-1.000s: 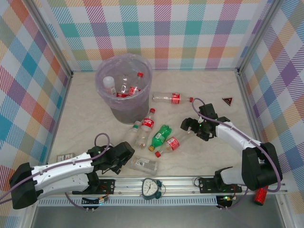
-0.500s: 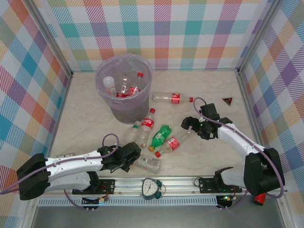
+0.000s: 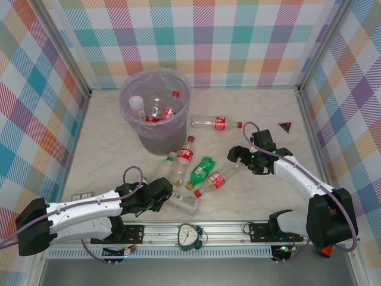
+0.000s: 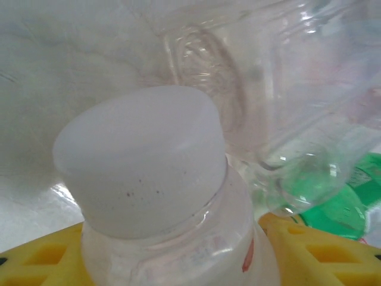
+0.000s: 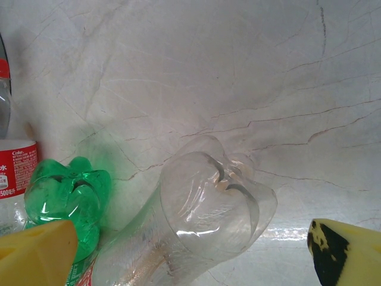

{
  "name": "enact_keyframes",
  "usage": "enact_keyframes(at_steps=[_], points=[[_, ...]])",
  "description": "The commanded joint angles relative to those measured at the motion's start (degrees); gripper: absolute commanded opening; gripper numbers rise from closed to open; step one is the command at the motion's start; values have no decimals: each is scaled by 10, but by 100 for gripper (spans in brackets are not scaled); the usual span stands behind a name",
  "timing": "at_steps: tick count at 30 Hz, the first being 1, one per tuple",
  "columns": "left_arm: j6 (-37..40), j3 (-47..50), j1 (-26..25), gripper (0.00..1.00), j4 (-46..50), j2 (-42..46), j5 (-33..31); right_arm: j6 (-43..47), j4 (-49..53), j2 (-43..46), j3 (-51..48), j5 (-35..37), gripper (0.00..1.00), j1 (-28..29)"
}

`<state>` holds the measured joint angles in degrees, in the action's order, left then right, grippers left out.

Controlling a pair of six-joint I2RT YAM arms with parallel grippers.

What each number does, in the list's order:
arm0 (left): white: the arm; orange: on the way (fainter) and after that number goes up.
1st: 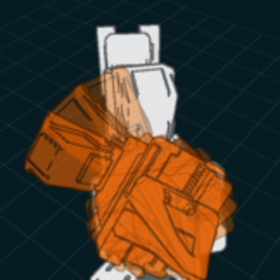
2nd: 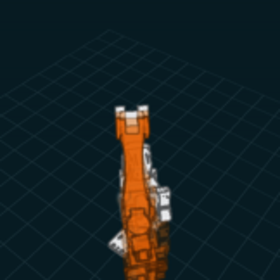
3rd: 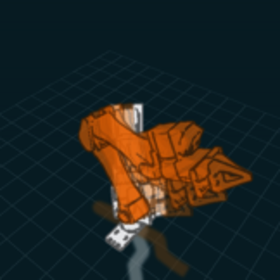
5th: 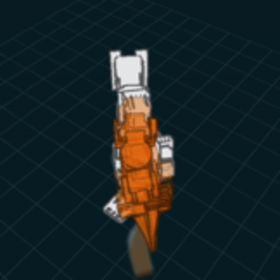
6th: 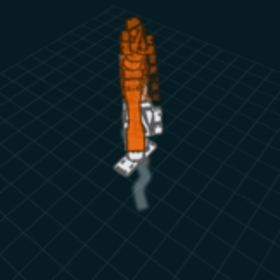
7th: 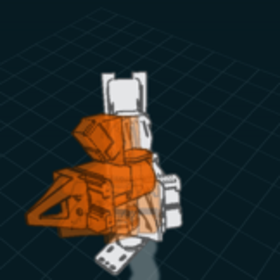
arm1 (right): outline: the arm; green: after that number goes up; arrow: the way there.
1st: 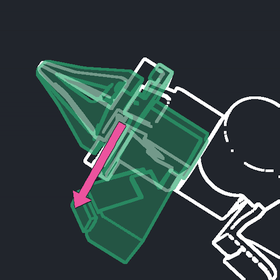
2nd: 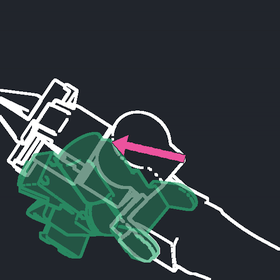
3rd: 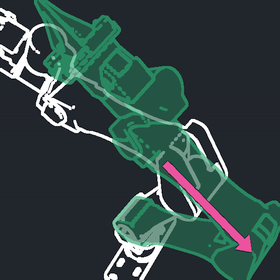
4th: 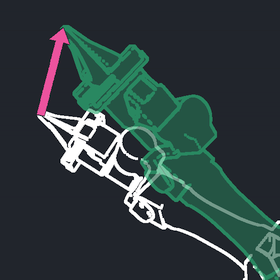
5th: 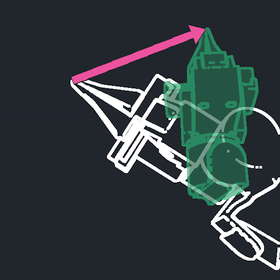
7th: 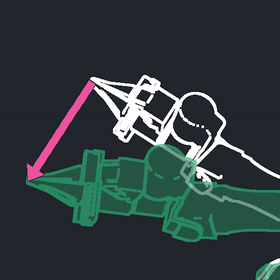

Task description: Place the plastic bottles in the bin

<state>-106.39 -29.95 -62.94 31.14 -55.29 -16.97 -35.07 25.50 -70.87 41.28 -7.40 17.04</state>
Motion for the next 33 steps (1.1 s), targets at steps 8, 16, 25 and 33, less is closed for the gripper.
enact_keyframes(at_steps=[8,16,25,33], points=[[30,-99,15,61,227,192,-151,23,7,6,7,15,99,-1],[128,-313,34,57,430,257,-308,25,0,0,11,7,99,-1],[317,-519,34,49,441,176,-425,25,2,3,16,-6,99,-2],[426,-609,34,45,413,105,-458,25,1,9,17,-15,99,-1]])
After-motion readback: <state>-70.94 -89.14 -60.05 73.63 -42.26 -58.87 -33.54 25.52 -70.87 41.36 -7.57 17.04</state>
